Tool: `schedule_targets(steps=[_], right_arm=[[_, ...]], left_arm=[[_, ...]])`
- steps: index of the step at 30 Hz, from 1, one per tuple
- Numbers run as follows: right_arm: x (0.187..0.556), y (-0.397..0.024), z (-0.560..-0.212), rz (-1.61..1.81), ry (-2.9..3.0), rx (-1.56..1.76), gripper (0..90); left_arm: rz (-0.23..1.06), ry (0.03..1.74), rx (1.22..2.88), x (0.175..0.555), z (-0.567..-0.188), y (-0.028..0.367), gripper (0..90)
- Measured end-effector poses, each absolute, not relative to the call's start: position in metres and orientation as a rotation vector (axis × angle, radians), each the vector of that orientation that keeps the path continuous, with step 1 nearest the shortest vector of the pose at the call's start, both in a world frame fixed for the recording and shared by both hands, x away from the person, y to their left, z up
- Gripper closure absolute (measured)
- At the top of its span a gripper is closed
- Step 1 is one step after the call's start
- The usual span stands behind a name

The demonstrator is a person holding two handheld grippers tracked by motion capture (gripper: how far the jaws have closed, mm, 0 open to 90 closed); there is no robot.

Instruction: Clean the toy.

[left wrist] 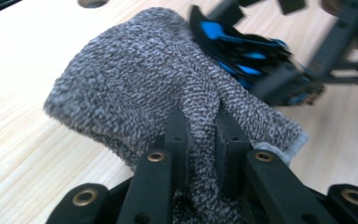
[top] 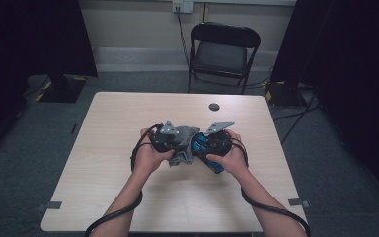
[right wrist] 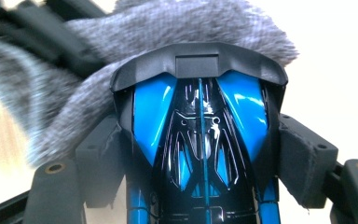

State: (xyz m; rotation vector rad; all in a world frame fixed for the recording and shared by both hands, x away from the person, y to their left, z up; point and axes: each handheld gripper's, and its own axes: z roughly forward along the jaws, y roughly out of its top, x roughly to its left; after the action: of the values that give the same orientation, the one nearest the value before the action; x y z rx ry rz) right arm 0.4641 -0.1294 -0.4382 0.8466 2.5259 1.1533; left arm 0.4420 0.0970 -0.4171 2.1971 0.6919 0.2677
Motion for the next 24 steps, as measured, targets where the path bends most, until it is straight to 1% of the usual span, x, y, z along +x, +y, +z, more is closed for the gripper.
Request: schedule_targets(steps=[6, 11, 17, 19, 20, 22, 24], right_arm=[[0.47, -0.133, -0.438, 1.129, 2.518, 0.87, 25.2], [0.474, -0.137, -0.438, 1.116, 2.508, 0.903, 25.2], [0.475, -0.141, -0.439, 1.108, 2.501, 0.923, 25.2], [0.475, -0.143, -0.439, 1.113, 2.497, 0.935, 25.2], [0.475, -0.143, -0.438, 1.113, 2.498, 0.933, 25.3], [0.475, -0.144, -0.438, 1.114, 2.495, 0.935, 25.3], [0.474, -0.145, -0.438, 1.118, 2.493, 0.937, 25.2]], left_arm=[[0.234, 0.637, 2.197, 0.433, -0.419, 0.1, 78.1], [0.212, 0.636, 2.209, 0.427, -0.429, 0.104, 78.0], [0.179, 0.634, 2.252, 0.424, -0.441, 0.112, 77.8], [0.157, 0.623, 2.28, 0.423, -0.446, 0.114, 77.4], [0.153, 0.61, 2.32, 0.424, -0.448, 0.115, 77.2], [0.173, 0.623, 2.347, 0.425, -0.454, 0.116, 74.8], [0.195, 0.696, 2.342, 0.425, -0.459, 0.117, 71.1]])
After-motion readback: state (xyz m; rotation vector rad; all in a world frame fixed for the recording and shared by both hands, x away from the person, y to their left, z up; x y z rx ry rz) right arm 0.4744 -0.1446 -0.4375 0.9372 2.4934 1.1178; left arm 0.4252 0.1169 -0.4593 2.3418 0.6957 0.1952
